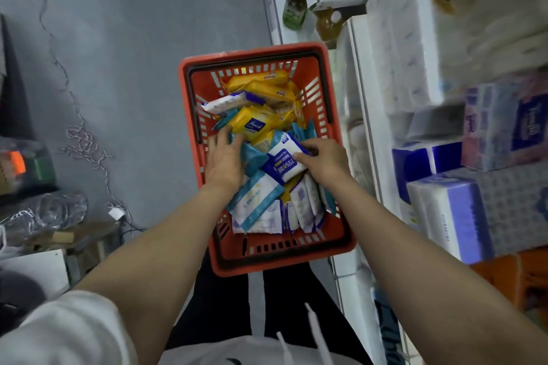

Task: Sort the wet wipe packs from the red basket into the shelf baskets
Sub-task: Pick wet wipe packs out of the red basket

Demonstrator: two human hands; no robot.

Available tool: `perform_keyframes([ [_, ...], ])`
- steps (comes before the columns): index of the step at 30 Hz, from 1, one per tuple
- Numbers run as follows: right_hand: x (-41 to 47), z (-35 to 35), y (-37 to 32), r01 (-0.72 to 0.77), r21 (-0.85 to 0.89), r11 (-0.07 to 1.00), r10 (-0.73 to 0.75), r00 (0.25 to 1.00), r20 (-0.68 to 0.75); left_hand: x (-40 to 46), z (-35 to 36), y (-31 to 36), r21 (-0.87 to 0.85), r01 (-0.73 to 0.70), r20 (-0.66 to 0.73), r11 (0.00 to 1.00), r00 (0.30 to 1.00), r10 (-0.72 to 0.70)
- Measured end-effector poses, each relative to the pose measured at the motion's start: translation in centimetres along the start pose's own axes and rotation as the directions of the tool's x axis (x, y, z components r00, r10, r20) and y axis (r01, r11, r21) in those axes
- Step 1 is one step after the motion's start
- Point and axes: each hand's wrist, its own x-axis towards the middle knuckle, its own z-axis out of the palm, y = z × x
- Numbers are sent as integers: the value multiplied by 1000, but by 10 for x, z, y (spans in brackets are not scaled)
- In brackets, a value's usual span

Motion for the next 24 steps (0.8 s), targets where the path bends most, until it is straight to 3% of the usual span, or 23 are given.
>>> perform_keyframes([
  [4, -2, 2, 6, -23, 20, 1000, 23, 999, -37, -1, 0, 1, 57, 42, 51, 997, 998, -45],
  [7, -4, -1, 3, -21, -64, 998, 22, 1000, 8, -4, 2, 2, 76, 77, 96, 994, 992, -84],
  [11, -6, -10, -2, -108, 93, 990, 106, 994, 27, -13, -8, 9, -183, 140, 22, 973, 990, -138],
  [14, -11, -14, -3, -110, 198, 974, 107, 994, 25, -25, -19, 18, -491, 303, 72, 817, 948, -309],
  [17, -20, -18, -6, -99, 259, 961, 99, 995, 14, -39, -26, 25, -680, 379, 132, 628, 906, -403],
  [21, -42, -29, -11, -97, 532, 841, 131, 991, -26, -57, -32, 27, -796, 406, 192, 449, 873, -448],
  [24, -64, -35, -10, -59, 626, 778, 96, 995, -26, -69, -41, 29, -818, 407, 243, 407, 886, -396],
])
